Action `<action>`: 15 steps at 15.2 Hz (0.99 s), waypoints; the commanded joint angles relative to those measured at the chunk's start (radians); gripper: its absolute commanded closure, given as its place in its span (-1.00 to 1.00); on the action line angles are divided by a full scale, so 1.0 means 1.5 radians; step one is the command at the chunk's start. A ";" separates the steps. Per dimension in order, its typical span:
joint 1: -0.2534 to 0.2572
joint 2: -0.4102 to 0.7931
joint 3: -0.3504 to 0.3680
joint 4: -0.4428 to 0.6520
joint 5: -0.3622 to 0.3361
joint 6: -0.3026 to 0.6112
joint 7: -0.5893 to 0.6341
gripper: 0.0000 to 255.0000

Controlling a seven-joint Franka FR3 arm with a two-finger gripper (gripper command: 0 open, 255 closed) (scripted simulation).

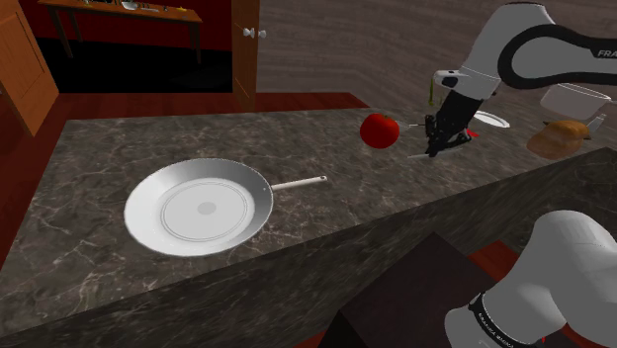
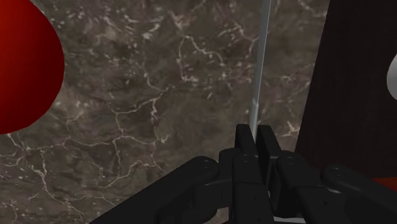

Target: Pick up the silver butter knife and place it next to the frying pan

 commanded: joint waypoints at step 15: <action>0.107 0.111 0.130 0.060 0.115 0.030 0.164 1.00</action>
